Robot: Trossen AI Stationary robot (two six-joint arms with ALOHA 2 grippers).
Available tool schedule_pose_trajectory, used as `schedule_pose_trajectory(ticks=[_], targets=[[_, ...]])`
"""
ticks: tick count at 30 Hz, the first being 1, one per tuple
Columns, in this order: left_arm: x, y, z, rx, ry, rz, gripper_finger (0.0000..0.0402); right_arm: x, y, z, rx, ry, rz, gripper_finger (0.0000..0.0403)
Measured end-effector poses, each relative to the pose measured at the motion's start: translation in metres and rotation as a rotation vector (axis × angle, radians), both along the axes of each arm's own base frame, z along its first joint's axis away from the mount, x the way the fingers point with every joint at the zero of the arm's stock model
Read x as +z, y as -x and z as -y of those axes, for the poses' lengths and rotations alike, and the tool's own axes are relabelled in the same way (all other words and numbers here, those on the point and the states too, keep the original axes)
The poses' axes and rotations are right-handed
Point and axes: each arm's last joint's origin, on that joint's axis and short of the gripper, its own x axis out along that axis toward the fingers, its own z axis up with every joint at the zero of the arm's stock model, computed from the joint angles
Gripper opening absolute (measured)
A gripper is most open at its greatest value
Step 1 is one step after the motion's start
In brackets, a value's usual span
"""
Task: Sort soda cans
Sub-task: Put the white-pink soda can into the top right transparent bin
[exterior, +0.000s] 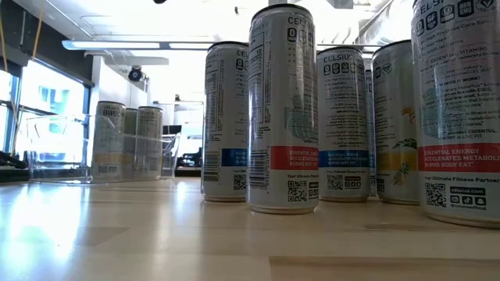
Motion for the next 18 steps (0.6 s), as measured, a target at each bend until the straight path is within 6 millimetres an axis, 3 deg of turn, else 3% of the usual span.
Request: schedule_pose_trajectory(ticks=[10,18], targets=[[0.000,0.000,0.000,0.005,0.024,-0.009,0.0385,-0.021,-0.005,-0.006,0.011,0.060,-0.094,0.0360],[0.000,0.000,0.000,0.006,0.027,-0.014,0.0385,-0.023,-0.004,-0.006,-0.013,0.067,-0.115,0.0360]])
